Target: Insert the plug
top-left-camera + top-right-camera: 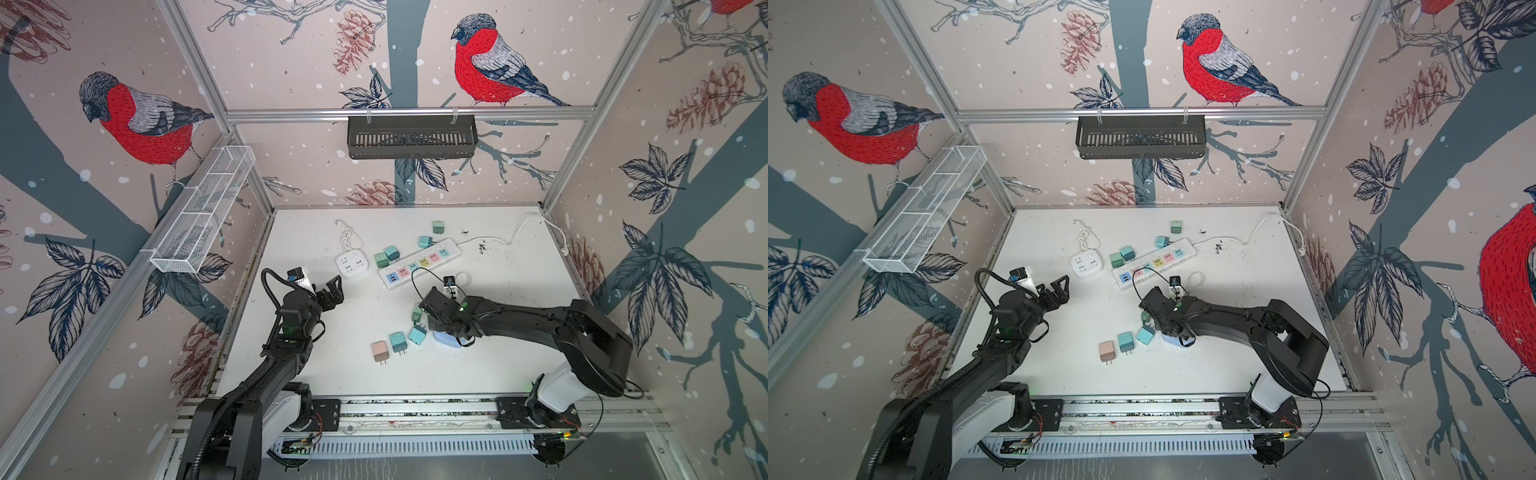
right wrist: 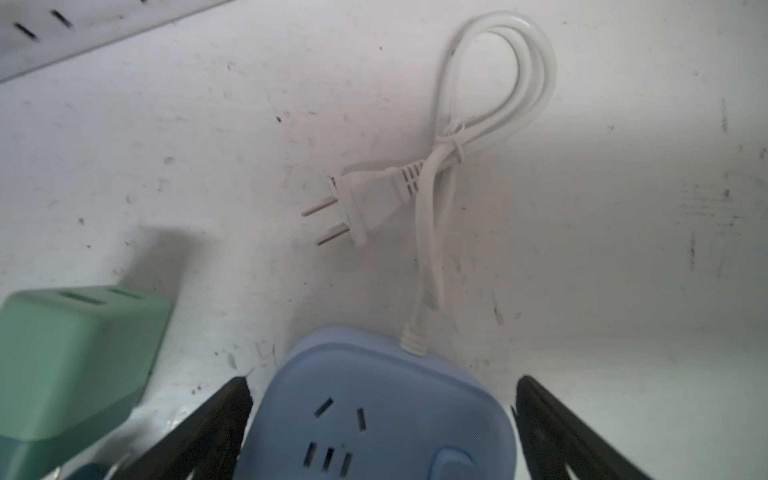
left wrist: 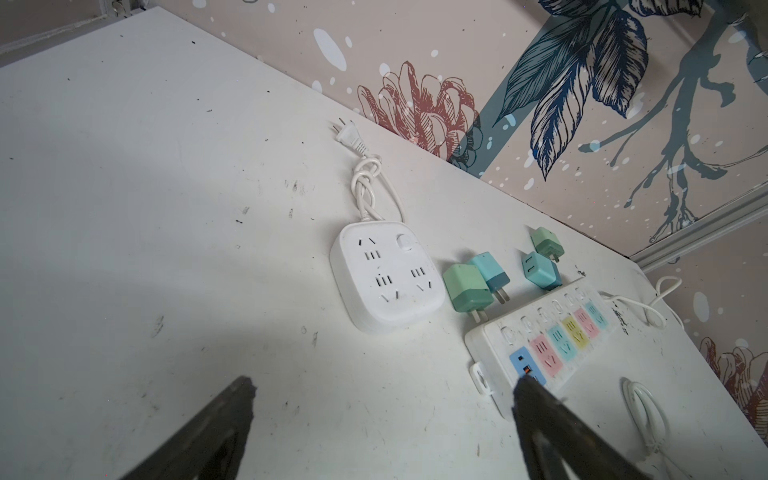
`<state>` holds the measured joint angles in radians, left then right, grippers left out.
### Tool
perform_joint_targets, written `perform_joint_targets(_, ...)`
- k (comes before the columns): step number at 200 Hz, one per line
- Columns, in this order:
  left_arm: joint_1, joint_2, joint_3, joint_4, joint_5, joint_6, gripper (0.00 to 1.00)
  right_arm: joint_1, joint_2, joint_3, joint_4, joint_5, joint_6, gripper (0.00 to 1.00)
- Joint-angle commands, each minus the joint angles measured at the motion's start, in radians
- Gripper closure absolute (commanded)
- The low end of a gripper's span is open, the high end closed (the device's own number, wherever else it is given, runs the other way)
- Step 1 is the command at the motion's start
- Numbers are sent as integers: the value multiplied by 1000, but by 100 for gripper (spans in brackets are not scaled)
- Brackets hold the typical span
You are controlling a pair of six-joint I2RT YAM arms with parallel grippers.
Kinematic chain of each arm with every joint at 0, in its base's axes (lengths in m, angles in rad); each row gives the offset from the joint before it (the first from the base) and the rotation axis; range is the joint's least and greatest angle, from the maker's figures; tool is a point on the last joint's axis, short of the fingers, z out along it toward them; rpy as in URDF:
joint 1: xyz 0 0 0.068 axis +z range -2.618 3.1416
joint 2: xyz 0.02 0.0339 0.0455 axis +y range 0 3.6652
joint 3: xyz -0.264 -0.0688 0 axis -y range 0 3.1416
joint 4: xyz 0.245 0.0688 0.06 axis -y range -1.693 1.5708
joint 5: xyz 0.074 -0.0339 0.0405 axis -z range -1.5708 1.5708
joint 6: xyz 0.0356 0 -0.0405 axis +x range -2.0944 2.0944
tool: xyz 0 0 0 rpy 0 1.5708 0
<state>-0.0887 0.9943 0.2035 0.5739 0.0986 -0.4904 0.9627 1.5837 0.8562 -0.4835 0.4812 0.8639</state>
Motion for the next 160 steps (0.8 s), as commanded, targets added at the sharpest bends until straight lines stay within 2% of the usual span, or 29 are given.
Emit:
perform_joint_targets(1, -6, -27, -15, 34, -34, 9, 3, 8, -31, -31, -39, 2, 22, 0)
perform_joint_targets(47, -19, -88, -46, 41, -74, 10, 3, 44, -149, -96, -13, 18, 39, 1)
perform_joint_targets(63, -19, -94, -45, 62, -134, -1, 3, 66, -210, -90, -14, 33, 62, 0)
perform_joint_targets(74, -19, -97, -19, 4, -140, -18, 3, 91, -256, -86, -6, 47, 86, 0)
perform_joint_targets(88, -19, -123, 32, -78, -94, -62, 4, 131, -315, -86, 15, 72, 120, 0)
perform_joint_targets(103, -19, -187, 76, -162, -50, -156, 9, 156, -371, -93, 55, 80, 150, 2)
perform_joint_targets(124, -19, -286, 95, -235, -6, -223, 6, 177, -423, -110, 126, 91, 181, 7)
perform_joint_targets(135, -19, -334, 115, -340, -23, -245, 3, 196, -443, -126, 162, 121, 184, 8)
perform_joint_targets(150, -19, -397, 128, -446, -83, -337, 3, 220, -461, -153, 206, 174, 178, 9)
perform_joint_targets(160, -19, -439, 125, -478, -56, -376, 4, 222, -462, -163, 218, 194, 181, 8)
